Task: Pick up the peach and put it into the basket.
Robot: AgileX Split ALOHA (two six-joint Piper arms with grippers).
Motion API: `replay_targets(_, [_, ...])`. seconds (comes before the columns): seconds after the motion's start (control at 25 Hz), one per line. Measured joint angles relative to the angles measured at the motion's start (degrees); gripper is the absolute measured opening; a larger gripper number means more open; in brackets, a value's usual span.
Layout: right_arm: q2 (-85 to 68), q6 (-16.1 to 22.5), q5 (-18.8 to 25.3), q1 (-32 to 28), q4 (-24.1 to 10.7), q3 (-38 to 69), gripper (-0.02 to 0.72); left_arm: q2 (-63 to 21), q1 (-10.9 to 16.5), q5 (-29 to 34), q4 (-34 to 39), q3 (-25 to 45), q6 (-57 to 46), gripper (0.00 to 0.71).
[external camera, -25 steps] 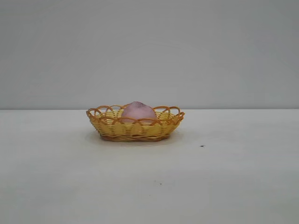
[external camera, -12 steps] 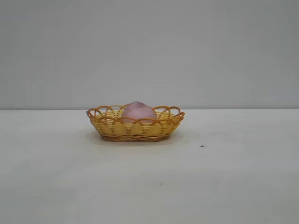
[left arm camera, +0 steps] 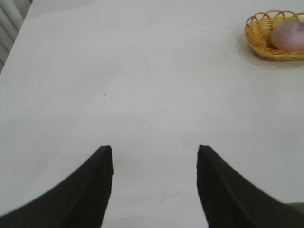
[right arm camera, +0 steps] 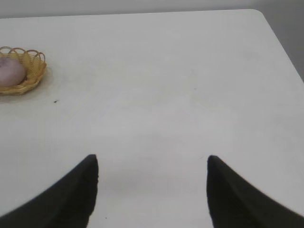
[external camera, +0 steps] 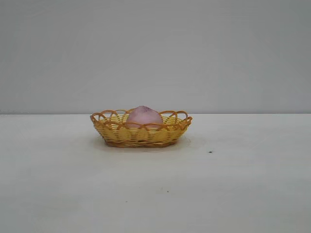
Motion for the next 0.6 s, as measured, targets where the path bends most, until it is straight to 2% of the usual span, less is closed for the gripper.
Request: replay_targets(0.6, [0.0, 0.0, 0.0, 0.5, 0.0, 0.0, 0.424, 0.0, 0.0, 0.0, 0.0, 0.0, 0.0, 0.348])
